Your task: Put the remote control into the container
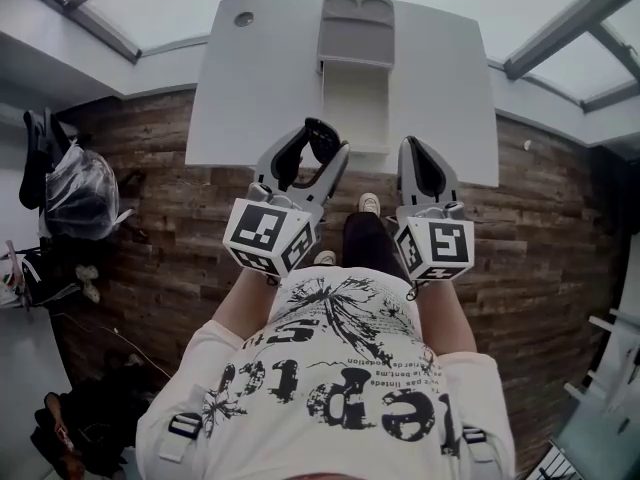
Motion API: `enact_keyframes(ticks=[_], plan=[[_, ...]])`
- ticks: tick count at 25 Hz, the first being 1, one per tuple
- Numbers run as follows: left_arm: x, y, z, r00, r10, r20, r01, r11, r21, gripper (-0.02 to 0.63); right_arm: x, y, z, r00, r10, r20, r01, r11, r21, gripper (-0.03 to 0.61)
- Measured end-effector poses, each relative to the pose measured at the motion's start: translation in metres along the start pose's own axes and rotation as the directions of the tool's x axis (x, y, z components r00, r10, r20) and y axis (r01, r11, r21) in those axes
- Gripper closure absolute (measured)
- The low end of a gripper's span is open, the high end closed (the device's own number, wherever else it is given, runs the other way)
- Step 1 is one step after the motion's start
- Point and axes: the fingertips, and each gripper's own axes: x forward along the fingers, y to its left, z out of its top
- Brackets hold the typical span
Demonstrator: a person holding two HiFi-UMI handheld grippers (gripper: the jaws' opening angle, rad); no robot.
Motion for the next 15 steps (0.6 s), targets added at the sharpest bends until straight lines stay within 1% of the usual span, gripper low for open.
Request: enact_keyframes(ticks=[5, 10, 13, 15], plan=[[0.065, 0.02, -0.011, 0.996, 0.076, -0.056, -0.076, 0.997, -0.005, 0.367, 0.056, -0.046, -0.003, 0.999, 0.047, -0.027, -0.047, 0.999, -0.006, 0.584], [0.12, 0.036, -0.026, 0.983, 0.132, -0.13, -0.14, 0.989, -0.053, 0.367, 0.108, -0.082, -0.014, 0.991, 0.105, -0.083, -0.106, 0.994, -0.006, 0.584], [0.145, 0.046, -0.048, 0.965, 0.166, -0.201, -0.183, 0.981, -0.066, 0.367, 0.133, -0.095, -0.031, 0.982, 0.138, -0.13, -0.137, 0.99, 0.02, 0.584], [0.16, 0.054, -0.072, 0.947, 0.182, -0.263, -0.211, 0.973, -0.088, 0.367, 0.147, -0.1, -0.045, 0.973, 0.161, -0.165, -0.157, 0.987, 0.039, 0.584]])
